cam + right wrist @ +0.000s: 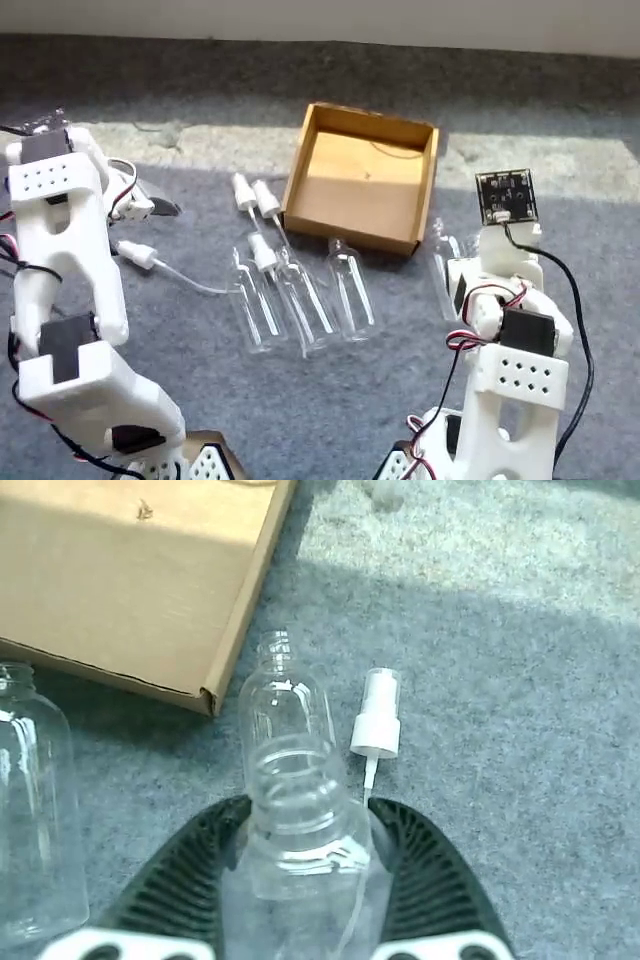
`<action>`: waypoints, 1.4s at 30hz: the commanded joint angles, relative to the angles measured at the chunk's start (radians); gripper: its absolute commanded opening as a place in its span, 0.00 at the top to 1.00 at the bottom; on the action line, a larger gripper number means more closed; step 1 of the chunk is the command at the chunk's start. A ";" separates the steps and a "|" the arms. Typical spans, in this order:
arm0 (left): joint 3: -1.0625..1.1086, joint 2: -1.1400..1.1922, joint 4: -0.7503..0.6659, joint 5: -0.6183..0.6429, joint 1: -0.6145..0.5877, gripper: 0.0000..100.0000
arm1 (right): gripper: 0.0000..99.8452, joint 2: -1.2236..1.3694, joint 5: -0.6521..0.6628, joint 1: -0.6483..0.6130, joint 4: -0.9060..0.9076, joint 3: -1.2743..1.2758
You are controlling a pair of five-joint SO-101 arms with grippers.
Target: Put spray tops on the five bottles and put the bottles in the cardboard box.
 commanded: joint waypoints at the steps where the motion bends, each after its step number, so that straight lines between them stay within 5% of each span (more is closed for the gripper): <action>1: 0.033 0.094 -0.133 0.037 -0.019 0.63 | 1.00 0.002 -0.006 -0.010 -0.016 -0.008; 13: 0.147 0.196 -0.330 0.057 -0.068 0.64 | 1.00 -0.005 -0.005 -0.012 0.005 -0.012; 30: 0.136 0.159 -0.407 -0.021 -0.021 0.93 | 1.00 -0.005 -0.005 -0.012 0.004 -0.019; 35: -0.058 0.081 -0.230 -0.203 0.045 0.94 | 1.00 -0.005 -0.005 -0.031 0.002 -0.021; 42: -0.364 -0.079 0.063 -0.423 0.165 0.94 | 1.00 -0.005 -0.005 -0.240 -0.002 -0.019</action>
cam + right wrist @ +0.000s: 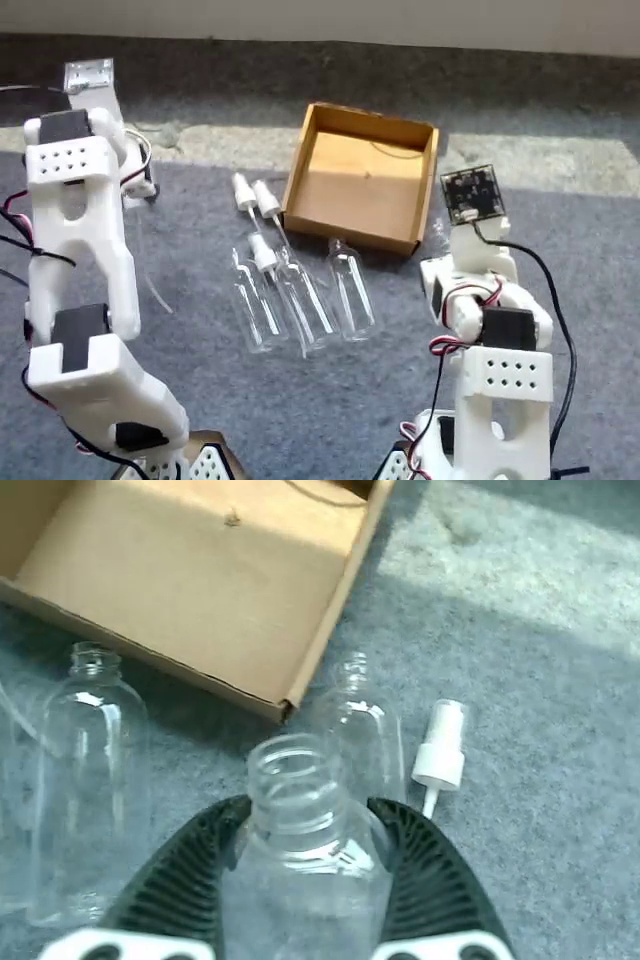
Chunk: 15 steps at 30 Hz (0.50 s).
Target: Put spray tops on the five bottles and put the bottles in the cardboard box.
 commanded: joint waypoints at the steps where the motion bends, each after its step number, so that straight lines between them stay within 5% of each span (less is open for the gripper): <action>1: -0.229 -0.162 0.192 -0.127 0.097 0.94 | 1.00 -0.005 -0.005 -0.101 -0.005 -0.019; 7: -0.328 -0.383 0.276 -0.166 0.216 0.94 | 1.00 -0.007 -0.008 -0.203 -0.022 -0.024; 15: -0.160 -0.766 0.269 -0.072 0.398 0.94 | 1.00 -0.159 -0.104 -0.234 -0.251 -0.002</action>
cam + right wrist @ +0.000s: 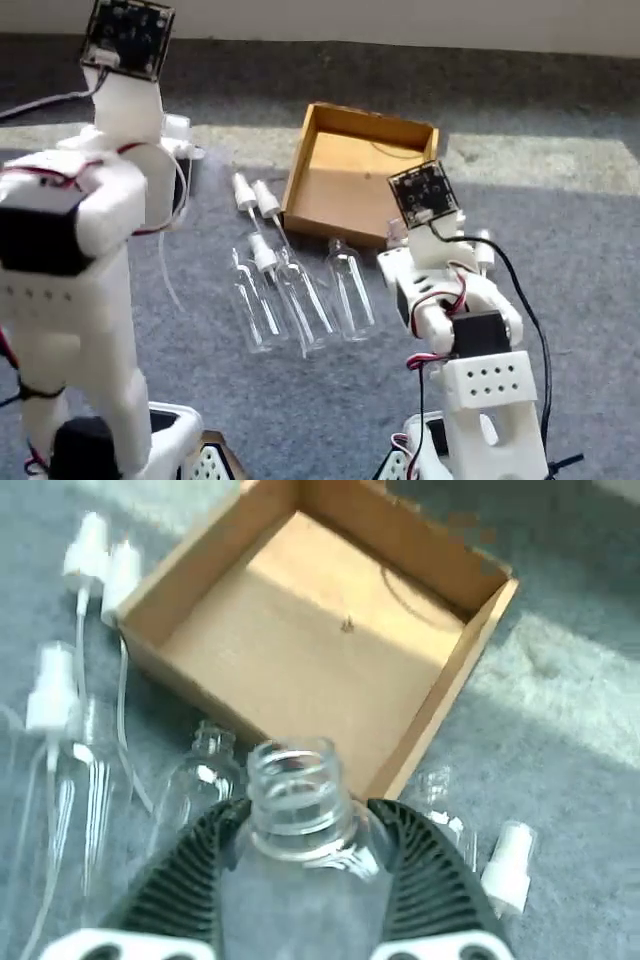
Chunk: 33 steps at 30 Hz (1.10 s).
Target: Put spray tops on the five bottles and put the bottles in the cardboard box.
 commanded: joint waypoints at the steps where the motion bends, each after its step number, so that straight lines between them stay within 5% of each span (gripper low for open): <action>1: 0.097 -0.228 -0.025 0.071 0.111 0.94 | 1.00 -0.154 -0.035 -0.048 -0.116 0.022; 10: 0.506 -0.449 -0.382 0.222 0.127 0.94 | 1.00 -0.374 0.048 -0.384 -0.197 0.275; 16: 0.860 -0.648 -0.692 0.345 0.022 0.94 | 1.00 -0.380 0.075 -0.410 -0.234 0.367; 22: 1.162 -0.917 -0.959 0.367 0.042 0.94 | 1.00 -0.380 0.120 -0.415 -0.285 0.473; 33: 1.291 -1.001 -1.003 0.450 0.183 0.94 | 1.00 -0.380 0.152 -0.503 -0.285 0.510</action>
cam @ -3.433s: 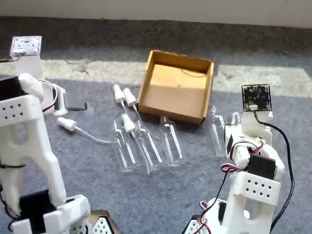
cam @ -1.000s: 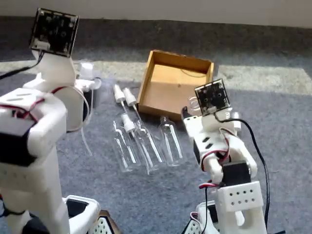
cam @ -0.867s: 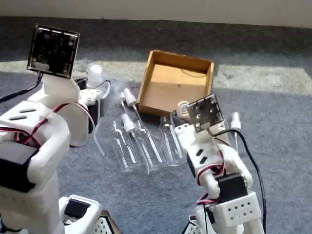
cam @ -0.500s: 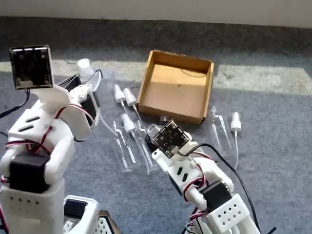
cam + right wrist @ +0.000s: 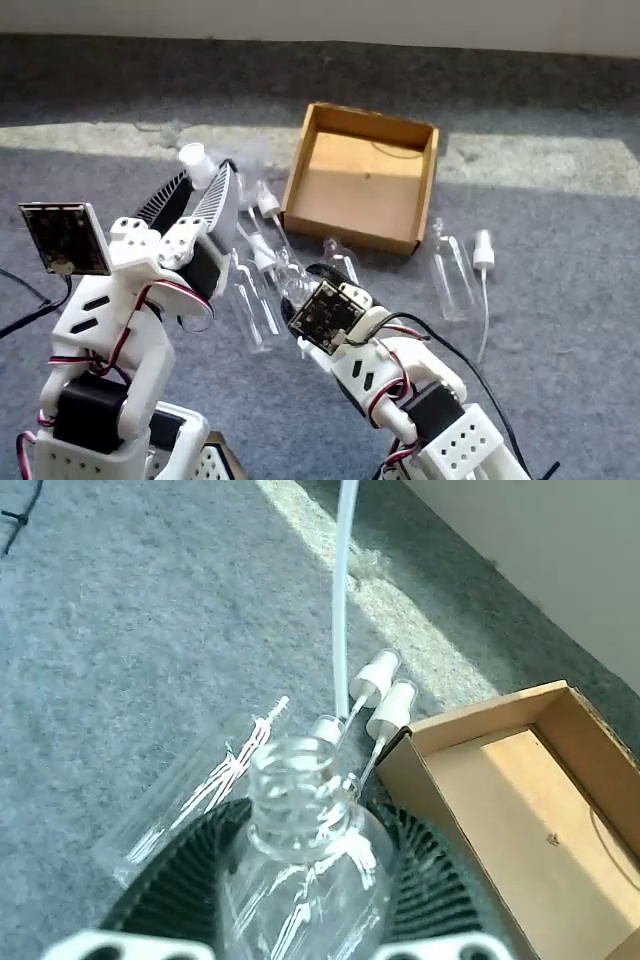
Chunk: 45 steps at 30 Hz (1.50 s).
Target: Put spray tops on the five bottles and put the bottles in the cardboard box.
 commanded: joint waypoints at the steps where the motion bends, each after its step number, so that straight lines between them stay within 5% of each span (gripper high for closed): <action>1: 0.001 -0.012 -0.028 0.023 0.028 0.94 | 1.00 0.004 0.006 -0.007 -0.004 0.004; 25: 0.064 -0.021 -0.135 0.015 0.127 0.94 | 1.00 0.002 -0.071 0.035 -0.004 0.004; 35: -0.076 -0.022 0.032 -0.002 0.025 0.94 | 1.00 0.008 -0.071 0.113 -0.004 0.004; 45: 0.042 -0.013 -0.071 -0.005 0.147 0.94 | 1.00 0.004 -0.071 0.105 -0.004 0.004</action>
